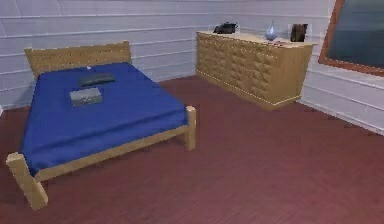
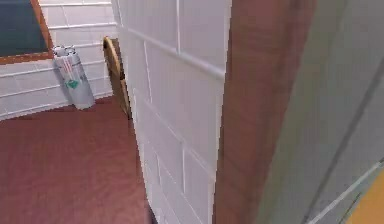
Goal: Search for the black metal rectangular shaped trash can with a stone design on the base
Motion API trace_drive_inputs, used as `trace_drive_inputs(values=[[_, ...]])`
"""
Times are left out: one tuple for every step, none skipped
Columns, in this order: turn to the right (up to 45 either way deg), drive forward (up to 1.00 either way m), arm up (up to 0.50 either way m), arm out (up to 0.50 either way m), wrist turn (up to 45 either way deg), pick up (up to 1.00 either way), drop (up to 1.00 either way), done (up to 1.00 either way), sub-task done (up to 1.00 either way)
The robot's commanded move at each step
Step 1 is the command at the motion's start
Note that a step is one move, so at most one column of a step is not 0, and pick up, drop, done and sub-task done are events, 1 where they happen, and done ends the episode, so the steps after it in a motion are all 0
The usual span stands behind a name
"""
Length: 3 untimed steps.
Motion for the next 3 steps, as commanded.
trace_drive_inputs(values=[[45.0,0.0,0.0,0.0,0.0,0.0,0.0,0.0,0.0],[12.0,0.0,0.0,0.0,0.0,0.0,0.0,0.0,0.0],[0.0,1.0,0.0,0.0,0.0,0.0,0.0,0.0,0.0]])
